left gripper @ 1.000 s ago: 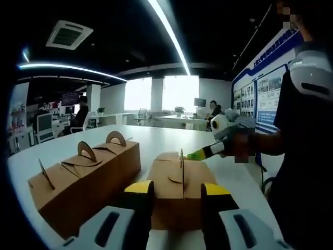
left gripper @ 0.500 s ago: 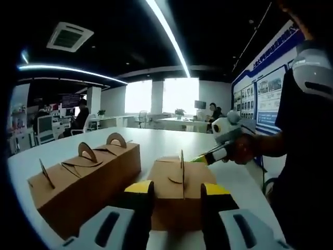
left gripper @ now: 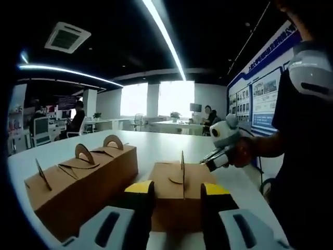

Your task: Pick up one paper box from the group, open the paper box, and remove the item inside

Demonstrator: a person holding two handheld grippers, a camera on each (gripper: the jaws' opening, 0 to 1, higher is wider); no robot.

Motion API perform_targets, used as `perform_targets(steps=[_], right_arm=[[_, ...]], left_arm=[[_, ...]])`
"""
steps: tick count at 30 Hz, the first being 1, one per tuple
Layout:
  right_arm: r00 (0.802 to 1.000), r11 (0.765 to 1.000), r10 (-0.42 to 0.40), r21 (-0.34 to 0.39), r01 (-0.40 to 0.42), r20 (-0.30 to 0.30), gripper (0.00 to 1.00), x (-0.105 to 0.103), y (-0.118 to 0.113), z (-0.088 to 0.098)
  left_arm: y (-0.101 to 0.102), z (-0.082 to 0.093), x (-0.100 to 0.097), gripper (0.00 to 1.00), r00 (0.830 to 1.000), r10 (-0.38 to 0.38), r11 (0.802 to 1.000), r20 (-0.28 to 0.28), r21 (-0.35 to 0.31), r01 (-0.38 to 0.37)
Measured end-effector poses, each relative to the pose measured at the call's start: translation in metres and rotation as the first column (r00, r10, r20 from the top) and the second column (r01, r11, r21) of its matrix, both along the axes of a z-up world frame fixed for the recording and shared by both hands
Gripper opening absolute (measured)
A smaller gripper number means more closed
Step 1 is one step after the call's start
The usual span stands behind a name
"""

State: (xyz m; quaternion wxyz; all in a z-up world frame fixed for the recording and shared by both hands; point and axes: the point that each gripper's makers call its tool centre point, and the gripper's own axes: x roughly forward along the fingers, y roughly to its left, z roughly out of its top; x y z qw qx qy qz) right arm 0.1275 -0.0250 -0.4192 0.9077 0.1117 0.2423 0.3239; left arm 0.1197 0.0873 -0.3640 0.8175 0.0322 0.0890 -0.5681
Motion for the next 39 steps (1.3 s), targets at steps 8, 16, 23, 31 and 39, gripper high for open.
perform_targets(steps=[8, 16, 23, 31, 39], right_arm=[[0.999, 0.999, 0.042, -0.015, -0.043, -0.006, 0.04, -0.004, 0.013, -0.004], [0.998, 0.998, 0.063, -0.017, -0.063, -0.005, 0.04, -0.009, 0.019, -0.006], [0.999, 0.999, 0.052, 0.013, -0.052, -0.008, 0.04, -0.008, 0.019, -0.007], [0.997, 0.997, 0.082, -0.002, -0.082, -0.006, 0.04, -0.008, 0.019, -0.007], [0.994, 0.994, 0.104, -0.030, -0.103, 0.034, 0.04, -0.006, 0.023, -0.006]], left_arm=[[-0.002, 0.001, -0.003, 0.37, 1.000, -0.009, 1.000, -0.001, -0.011, 0.009], [-0.001, 0.001, -0.001, 0.37, 1.000, -0.013, 1.000, -0.003, -0.009, 0.013], [0.001, 0.000, 0.002, 0.37, 1.000, -0.013, 1.000, -0.005, -0.007, 0.013], [0.000, 0.000, 0.000, 0.37, 1.000, -0.004, 1.000, -0.001, 0.003, 0.004], [-0.001, 0.000, 0.000, 0.37, 1.000, -0.004, 1.000, -0.006, 0.001, 0.004]])
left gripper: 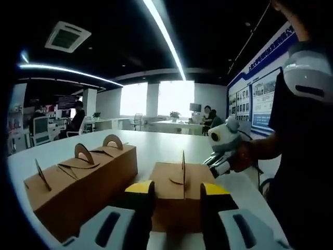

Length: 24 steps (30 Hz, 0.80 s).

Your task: Pick up one paper box from the group, open the paper box, and remove the item inside

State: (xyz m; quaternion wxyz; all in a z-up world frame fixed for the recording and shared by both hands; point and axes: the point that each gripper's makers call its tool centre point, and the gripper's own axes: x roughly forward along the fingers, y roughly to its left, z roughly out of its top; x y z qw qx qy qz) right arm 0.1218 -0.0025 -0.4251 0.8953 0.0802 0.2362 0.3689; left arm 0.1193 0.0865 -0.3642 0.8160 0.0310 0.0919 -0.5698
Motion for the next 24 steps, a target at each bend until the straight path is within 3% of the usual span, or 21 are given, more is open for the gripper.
perform_targets(steps=[8, 15, 24], right_arm=[[1.000, 1.000, 0.020, -0.004, -0.020, 0.019, 0.04, 0.0009, 0.0004, -0.0003], [0.998, 0.998, 0.038, -0.051, -0.035, 0.058, 0.05, 0.0007, 0.0010, 0.0005], [0.998, 0.999, 0.016, -0.048, -0.013, 0.064, 0.06, 0.0018, -0.0022, 0.0000]], left_arm=[[-0.0011, -0.0002, -0.0004, 0.37, 1.000, -0.001, 1.000, -0.003, -0.003, 0.001], [-0.0011, -0.0003, 0.0000, 0.37, 1.000, 0.002, 1.000, -0.004, -0.007, -0.002], [-0.0005, -0.0005, 0.0005, 0.36, 1.000, -0.005, 1.000, -0.006, -0.006, 0.005]])
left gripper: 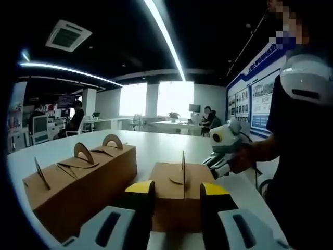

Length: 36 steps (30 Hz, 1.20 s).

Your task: Pick up one paper box from the group, open the paper box, and remove the item inside

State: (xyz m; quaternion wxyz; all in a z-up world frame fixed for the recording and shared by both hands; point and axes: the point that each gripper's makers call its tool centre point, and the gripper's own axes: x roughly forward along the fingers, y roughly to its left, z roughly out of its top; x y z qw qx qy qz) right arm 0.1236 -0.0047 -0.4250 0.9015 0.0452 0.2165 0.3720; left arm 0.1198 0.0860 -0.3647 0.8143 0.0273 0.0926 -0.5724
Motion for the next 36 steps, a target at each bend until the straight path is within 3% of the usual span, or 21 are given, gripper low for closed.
perform_targets(steps=[6, 9, 14, 18, 20, 23, 26, 28, 29, 31, 33, 36], right_arm=[[0.999, 1.000, -0.026, 0.004, 0.026, -0.027, 0.10, -0.001, -0.015, 0.001], [0.994, 0.994, -0.099, 0.036, 0.100, -0.035, 0.13, 0.006, -0.040, 0.006], [0.974, 0.974, -0.224, 0.039, 0.224, 0.018, 0.19, 0.021, -0.087, 0.025], [0.958, 0.960, -0.278, 0.028, 0.277, 0.067, 0.19, 0.030, -0.116, 0.042], [0.946, 0.954, -0.300, 0.044, 0.297, 0.120, 0.19, 0.036, -0.125, 0.060], [0.936, 0.958, -0.286, 0.093, 0.272, 0.208, 0.19, 0.040, -0.119, 0.090], [0.918, 0.969, -0.244, 0.127, 0.214, 0.312, 0.18, 0.040, -0.098, 0.124], [0.892, 0.982, -0.186, 0.115, 0.152, 0.412, 0.17, 0.039, -0.075, 0.142], [0.882, 0.986, -0.162, 0.101, 0.130, 0.444, 0.17, 0.039, -0.065, 0.145], [0.885, 0.996, -0.092, 0.046, 0.080, 0.456, 0.17, 0.038, -0.044, 0.138], [0.874, 0.998, -0.043, -0.017, 0.059, 0.483, 0.16, 0.040, -0.029, 0.128], [0.887, 0.996, -0.016, -0.074, 0.056, 0.462, 0.05, 0.045, -0.019, 0.108]], left_arm=[[0.000, 0.000, 0.000, 0.36, 1.000, 0.002, 1.000, -0.002, -0.005, -0.002], [0.000, 0.000, 0.000, 0.36, 1.000, 0.006, 1.000, 0.000, 0.000, -0.006], [0.001, 0.000, 0.000, 0.36, 1.000, 0.011, 1.000, 0.002, -0.012, -0.011], [0.001, 0.000, 0.000, 0.36, 1.000, 0.015, 1.000, 0.002, -0.024, -0.015], [0.001, 0.000, -0.001, 0.36, 1.000, 0.018, 1.000, 0.002, -0.020, -0.018], [0.001, 0.000, -0.001, 0.36, 1.000, 0.021, 1.000, 0.001, -0.012, -0.021], [0.002, 0.000, -0.001, 0.35, 1.000, 0.023, 1.000, -0.002, -0.010, -0.023], [0.002, 0.000, -0.001, 0.35, 1.000, 0.023, 1.000, -0.002, -0.007, -0.023], [0.002, 0.000, -0.001, 0.35, 1.000, 0.023, 1.000, -0.003, -0.005, -0.023], [0.002, 0.000, -0.001, 0.35, 1.000, 0.023, 1.000, -0.003, -0.001, -0.023], [0.002, 0.000, 0.000, 0.35, 1.000, 0.025, 1.000, -0.005, -0.002, -0.025], [0.001, 0.000, -0.001, 0.35, 1.000, 0.027, 1.000, -0.006, -0.006, -0.027]])
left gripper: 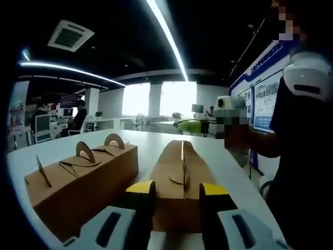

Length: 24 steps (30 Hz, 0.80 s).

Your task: Pick up one paper box from the group, open the paper box, and remove the item inside

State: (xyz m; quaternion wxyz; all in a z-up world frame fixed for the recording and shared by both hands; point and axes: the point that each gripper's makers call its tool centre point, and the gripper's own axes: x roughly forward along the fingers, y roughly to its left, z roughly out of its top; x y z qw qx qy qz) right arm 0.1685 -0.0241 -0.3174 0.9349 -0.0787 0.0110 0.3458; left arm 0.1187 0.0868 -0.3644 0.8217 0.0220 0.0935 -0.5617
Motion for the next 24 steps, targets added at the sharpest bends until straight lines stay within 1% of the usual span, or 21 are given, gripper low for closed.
perform_targets(steps=[1, 3, 4, 5, 8, 11, 14, 19, 24], right_arm=[[1.000, 1.000, 0.005, -0.010, -0.005, -0.015, 0.03, 0.000, 0.002, -0.005], [0.998, 0.999, -0.006, -0.038, 0.003, -0.061, 0.03, 0.001, 0.003, -0.021], [0.995, 0.998, -0.007, -0.058, 0.001, -0.096, 0.03, 0.001, 0.003, -0.032], [0.993, 0.998, -0.011, -0.062, 0.003, -0.121, 0.03, 0.000, 0.003, -0.039], [0.987, 0.998, 0.004, -0.055, -0.013, -0.158, 0.03, -0.004, 0.010, -0.053], [0.985, 0.998, 0.023, -0.061, -0.034, -0.172, 0.03, -0.009, 0.019, -0.059], [0.985, 0.996, 0.032, -0.072, -0.045, -0.171, 0.03, -0.010, 0.024, -0.062], [0.980, 0.996, 0.048, -0.071, -0.063, -0.195, 0.03, -0.013, 0.033, -0.066], [0.975, 0.996, 0.056, -0.057, -0.070, -0.214, 0.03, -0.013, 0.032, -0.068]], left_arm=[[0.000, 0.000, 0.000, 0.35, 1.000, 0.001, 1.000, 0.000, 0.000, -0.001], [-0.001, 0.001, 0.000, 0.35, 1.000, 0.003, 1.000, 0.000, 0.004, -0.003], [-0.001, 0.001, 0.000, 0.35, 1.000, 0.003, 1.000, 0.000, 0.005, -0.003], [-0.001, 0.001, 0.000, 0.35, 1.000, 0.002, 1.000, 0.000, 0.005, -0.002], [-0.001, 0.001, -0.001, 0.35, 1.000, 0.001, 1.000, 0.002, 0.005, -0.001], [-0.002, 0.002, -0.001, 0.35, 1.000, 0.001, 1.000, 0.001, 0.001, -0.001], [-0.001, 0.002, -0.001, 0.35, 1.000, -0.003, 1.000, 0.002, 0.000, 0.003], [0.000, 0.002, 0.000, 0.35, 1.000, -0.002, 1.000, 0.002, -0.011, 0.002], [0.000, 0.002, 0.002, 0.35, 1.000, -0.001, 1.000, 0.003, -0.010, 0.001]])
